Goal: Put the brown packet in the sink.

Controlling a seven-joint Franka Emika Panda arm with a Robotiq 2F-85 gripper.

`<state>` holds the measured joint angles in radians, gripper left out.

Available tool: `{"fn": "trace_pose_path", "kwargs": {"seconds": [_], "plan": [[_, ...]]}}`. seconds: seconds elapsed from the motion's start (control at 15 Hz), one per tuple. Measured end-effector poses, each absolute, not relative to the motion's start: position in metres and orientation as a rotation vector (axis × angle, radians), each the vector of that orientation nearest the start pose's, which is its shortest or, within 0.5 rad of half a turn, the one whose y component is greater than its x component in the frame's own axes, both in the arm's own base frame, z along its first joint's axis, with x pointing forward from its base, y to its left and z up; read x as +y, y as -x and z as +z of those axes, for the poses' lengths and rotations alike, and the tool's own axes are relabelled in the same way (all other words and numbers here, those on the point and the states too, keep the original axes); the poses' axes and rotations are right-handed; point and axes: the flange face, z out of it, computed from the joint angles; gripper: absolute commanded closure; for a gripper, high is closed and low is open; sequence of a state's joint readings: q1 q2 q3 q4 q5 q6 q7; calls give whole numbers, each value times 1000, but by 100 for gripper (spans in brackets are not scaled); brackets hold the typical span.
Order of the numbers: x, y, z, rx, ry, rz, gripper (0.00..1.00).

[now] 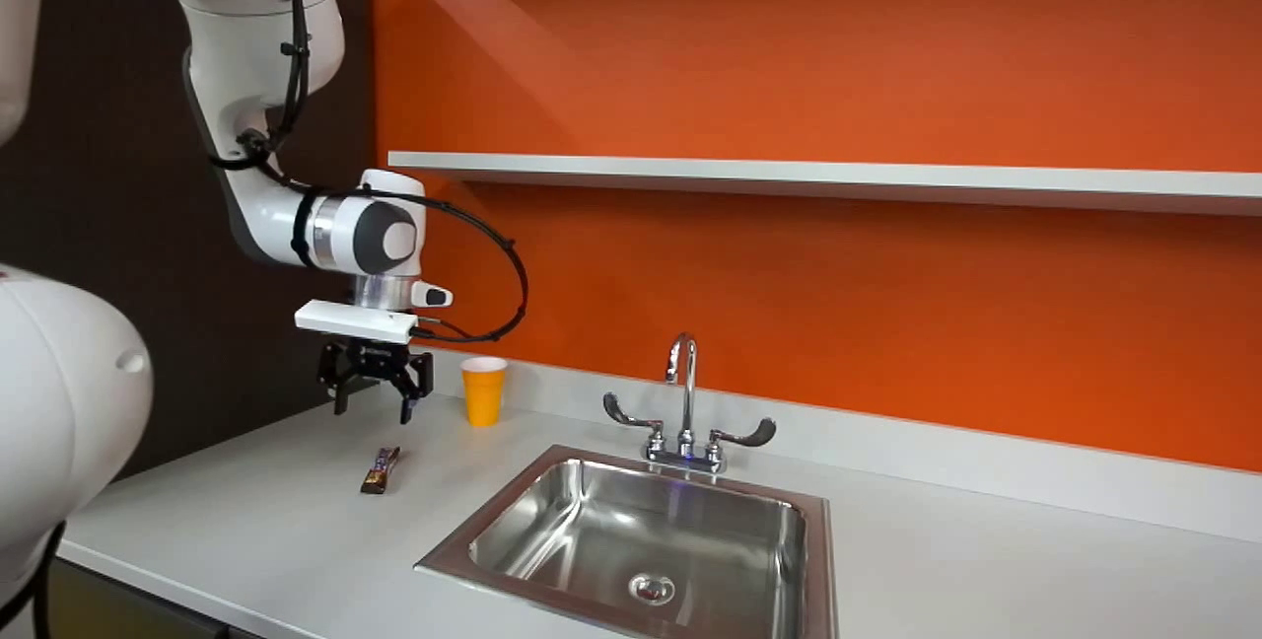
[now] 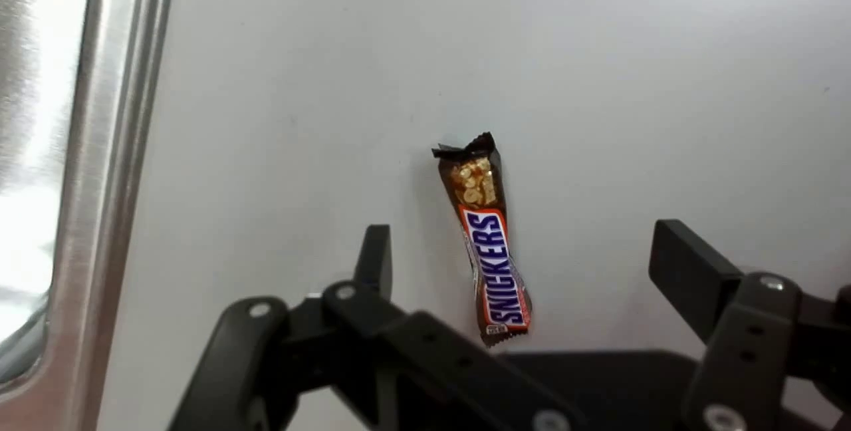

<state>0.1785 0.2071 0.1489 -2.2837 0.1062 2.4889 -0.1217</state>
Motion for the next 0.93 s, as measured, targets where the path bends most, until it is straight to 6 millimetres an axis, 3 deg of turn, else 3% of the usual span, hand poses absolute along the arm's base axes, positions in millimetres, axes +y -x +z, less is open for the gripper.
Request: {"fn": "trace_pose_path", "kwargs": {"seconds": [0.93], "plan": [[193, -537, 190, -677, 2997, 61, 0]]}}
